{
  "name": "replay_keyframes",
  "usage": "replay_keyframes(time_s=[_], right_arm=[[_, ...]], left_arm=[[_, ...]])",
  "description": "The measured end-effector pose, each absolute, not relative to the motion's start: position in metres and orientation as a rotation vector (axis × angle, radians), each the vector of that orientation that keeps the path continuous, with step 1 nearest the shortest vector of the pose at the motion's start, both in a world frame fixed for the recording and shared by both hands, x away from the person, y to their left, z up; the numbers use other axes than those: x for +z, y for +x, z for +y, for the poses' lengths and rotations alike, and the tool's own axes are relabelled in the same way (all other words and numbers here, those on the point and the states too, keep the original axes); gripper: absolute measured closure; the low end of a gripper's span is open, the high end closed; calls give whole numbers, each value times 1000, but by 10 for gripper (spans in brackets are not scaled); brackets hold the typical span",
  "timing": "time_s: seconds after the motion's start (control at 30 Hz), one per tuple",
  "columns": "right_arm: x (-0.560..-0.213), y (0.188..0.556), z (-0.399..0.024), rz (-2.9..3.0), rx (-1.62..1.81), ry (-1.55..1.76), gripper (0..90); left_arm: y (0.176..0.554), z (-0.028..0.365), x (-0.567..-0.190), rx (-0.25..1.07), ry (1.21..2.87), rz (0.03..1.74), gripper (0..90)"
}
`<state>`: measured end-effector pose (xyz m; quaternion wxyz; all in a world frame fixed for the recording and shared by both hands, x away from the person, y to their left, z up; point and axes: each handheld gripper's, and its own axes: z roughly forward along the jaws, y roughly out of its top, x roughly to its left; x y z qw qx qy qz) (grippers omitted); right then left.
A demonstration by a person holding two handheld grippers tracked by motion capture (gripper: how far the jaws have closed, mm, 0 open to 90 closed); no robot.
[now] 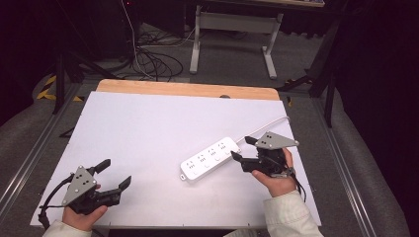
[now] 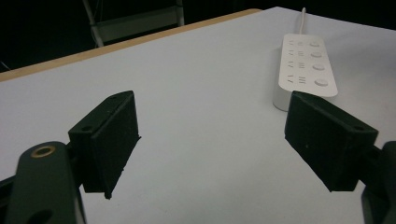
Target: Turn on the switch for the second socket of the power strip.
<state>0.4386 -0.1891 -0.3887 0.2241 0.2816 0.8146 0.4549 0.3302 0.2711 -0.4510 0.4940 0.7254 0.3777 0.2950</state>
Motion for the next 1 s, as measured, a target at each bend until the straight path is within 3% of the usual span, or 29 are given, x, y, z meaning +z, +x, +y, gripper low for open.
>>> replay_keyframes(time_s=[0.07,0.17,0.27,0.63,1.0], right_arm=[[-388,440,-187,2247,1239,768,351],[-387,442,-184,2274,1219,748,451],[-386,446,-180,2293,1195,753,474],[-396,474,-161,2394,1197,782,819],[-409,485,-150,2453,1138,820,900]], left_arm=[[330,271,-451,715,1760,913,181],[330,271,-451,715,1760,912,181],[330,271,-451,714,1760,914,181],[331,272,-451,716,1762,918,181],[331,272,-451,721,1761,916,181]])
